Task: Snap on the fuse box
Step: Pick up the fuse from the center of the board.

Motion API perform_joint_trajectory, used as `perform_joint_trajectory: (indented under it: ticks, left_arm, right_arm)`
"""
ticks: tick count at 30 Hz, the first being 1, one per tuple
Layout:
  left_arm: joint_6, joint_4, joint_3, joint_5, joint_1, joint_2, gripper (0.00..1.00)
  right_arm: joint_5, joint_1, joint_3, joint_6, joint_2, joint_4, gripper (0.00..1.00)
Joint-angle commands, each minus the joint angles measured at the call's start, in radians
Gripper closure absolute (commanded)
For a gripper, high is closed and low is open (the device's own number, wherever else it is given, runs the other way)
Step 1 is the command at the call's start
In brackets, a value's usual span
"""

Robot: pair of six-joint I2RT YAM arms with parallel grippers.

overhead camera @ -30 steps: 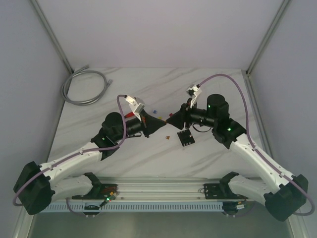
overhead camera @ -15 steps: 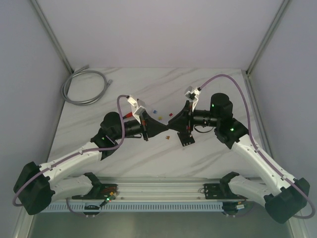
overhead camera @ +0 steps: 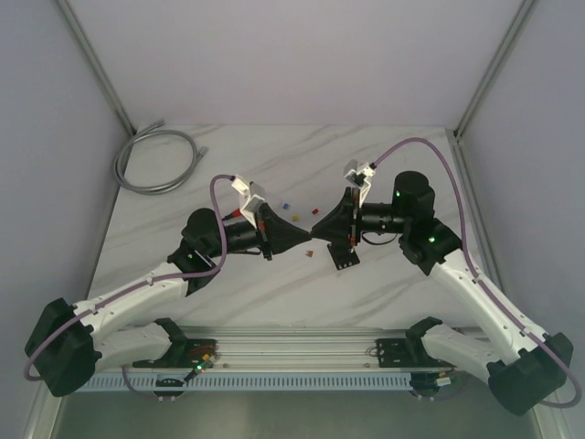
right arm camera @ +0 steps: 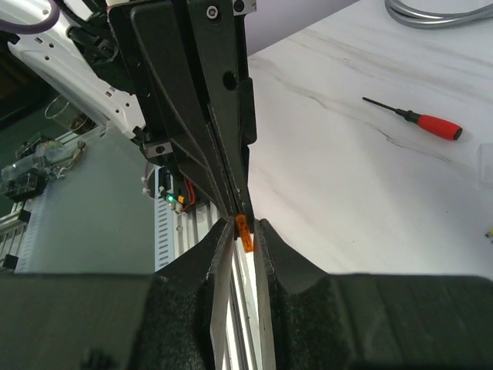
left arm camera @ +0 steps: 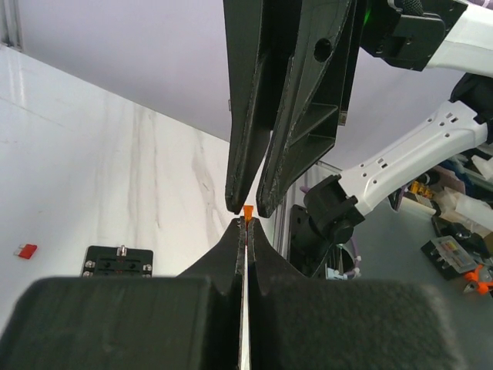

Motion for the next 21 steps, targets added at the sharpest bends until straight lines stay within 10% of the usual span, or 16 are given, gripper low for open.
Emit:
perform_joint_trajectory:
  ticks: [1, 21]
  left_arm:
    - [-0.029, 0.089, -0.015, 0.036, 0.011, -0.011, 1.00]
    - [-0.115, 0.183, -0.009, 0.106, 0.018, 0.050, 1.00]
  right_arm:
    - [-0.046, -0.008, -0.012, -0.017, -0.023, 0.025, 0.77]
    - [-0.098, -0.010, -0.013, -0.038, -0.016, 0.038, 0.84]
